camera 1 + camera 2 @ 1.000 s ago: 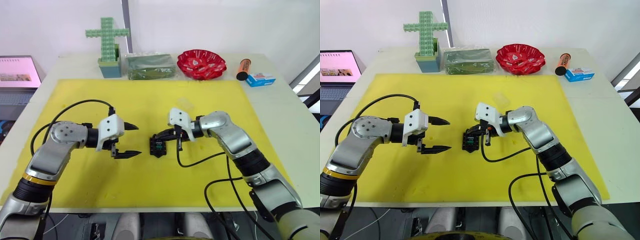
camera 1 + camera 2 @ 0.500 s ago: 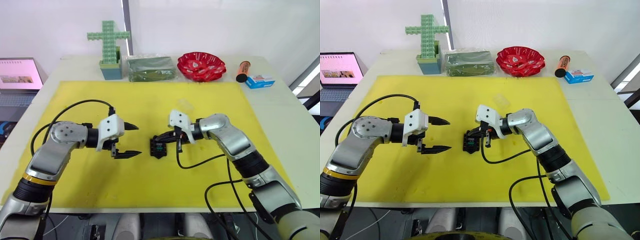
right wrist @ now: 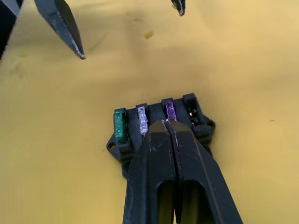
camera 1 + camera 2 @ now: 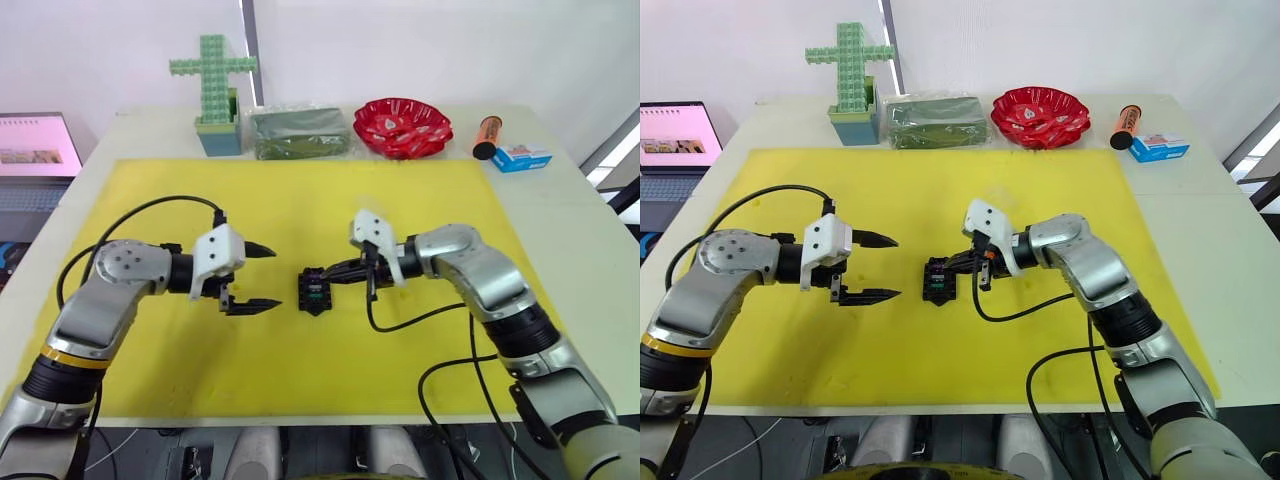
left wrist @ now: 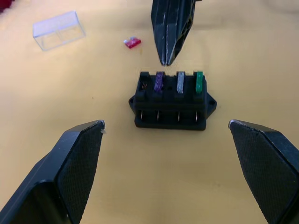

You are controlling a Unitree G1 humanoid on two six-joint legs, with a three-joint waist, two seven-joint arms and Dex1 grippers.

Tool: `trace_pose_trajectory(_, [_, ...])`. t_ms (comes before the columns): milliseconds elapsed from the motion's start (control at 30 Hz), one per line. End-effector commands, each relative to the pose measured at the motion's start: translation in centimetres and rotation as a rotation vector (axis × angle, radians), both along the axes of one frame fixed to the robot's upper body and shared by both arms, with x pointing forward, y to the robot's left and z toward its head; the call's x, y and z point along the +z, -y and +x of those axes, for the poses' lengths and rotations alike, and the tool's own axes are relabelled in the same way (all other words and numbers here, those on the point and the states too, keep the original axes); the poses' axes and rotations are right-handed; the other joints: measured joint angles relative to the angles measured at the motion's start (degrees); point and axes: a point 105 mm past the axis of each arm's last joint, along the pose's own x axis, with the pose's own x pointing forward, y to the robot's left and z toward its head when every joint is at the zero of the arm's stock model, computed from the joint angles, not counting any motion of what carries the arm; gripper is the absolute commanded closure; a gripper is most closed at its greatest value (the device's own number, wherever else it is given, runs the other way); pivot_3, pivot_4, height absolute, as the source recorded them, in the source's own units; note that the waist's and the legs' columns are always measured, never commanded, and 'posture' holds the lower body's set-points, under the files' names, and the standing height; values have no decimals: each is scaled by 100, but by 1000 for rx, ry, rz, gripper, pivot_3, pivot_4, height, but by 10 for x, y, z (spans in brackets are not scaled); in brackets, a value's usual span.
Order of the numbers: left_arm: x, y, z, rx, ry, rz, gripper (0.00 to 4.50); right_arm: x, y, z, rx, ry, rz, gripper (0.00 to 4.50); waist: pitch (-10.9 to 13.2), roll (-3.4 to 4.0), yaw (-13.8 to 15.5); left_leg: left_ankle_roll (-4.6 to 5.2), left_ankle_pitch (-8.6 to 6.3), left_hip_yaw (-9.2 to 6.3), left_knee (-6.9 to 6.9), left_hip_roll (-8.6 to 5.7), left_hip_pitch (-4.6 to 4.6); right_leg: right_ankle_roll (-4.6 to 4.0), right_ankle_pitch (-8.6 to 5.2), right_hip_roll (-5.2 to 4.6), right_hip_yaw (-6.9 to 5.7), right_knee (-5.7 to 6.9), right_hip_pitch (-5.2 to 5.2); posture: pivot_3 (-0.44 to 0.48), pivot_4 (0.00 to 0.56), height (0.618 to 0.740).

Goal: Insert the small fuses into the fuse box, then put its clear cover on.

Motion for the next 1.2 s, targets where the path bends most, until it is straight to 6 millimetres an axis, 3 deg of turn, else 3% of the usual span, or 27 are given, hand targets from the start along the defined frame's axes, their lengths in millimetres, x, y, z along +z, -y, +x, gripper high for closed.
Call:
trace_pose_trajectory(33, [19, -7, -2, 4, 30, -17, 0, 27, 8, -2, 2, 92, 20, 4485, 2, -2, -4, 0, 0, 1, -2, 0, 0, 0, 0, 0, 0, -2, 0, 0, 150, 740])
trace_pose_trajectory(167, [21, -25, -3, 69, -63, 25, 0, 34, 30, -1, -38, 156, -36, 4485, 18, -4, -11, 0, 0, 1, -4, 0, 0, 0, -1, 2, 0, -3, -1, 0, 150, 740])
trace_pose_trajectory(267, [22, -42, -8, 110, -111, 58, 0, 37, 57, -2, -91, 189, -90, 3849, 43, -8, -2, 0, 0, 1, -5, 0, 0, -1, -2, 1, 0, -5, -3, 0, 150, 740])
trace_pose_trajectory(633, [19, -82, -15, 195, -139, 132, 0, 35, 155, -10, -338, 174, -262, 23, 56, -4, 5, 0, 0, 10, -10, 3, -1, -19, -12, 0, 1, -26, -2, 0, 150, 740])
trace_pose_trajectory(867, [15, -84, -10, 195, -135, 130, 0, 33, 186, -21, -416, 136, -280, 23, 57, -3, 2, 0, 0, 14, -10, 3, -1, -20, -12, 0, 2, -35, 1, 0, 150, 740])
trace_pose_trajectory(1033, [13, -60, -7, 126, -119, 94, 0, 28, 168, -16, -423, 64, -208, 23, 57, -3, 0, 0, 0, 16, -7, 4, -1, -19, -11, 0, 4, -35, 3, 0, 150, 740])
trace_pose_trajectory(1200, [9, -34, -8, 34, -118, 72, 0, 27, 135, 0, -434, -103, -52, 23, 57, -3, -16, 0, 0, 14, -8, 4, -1, -1, 0, 3, 5, -32, 2, 0, 150, 740])
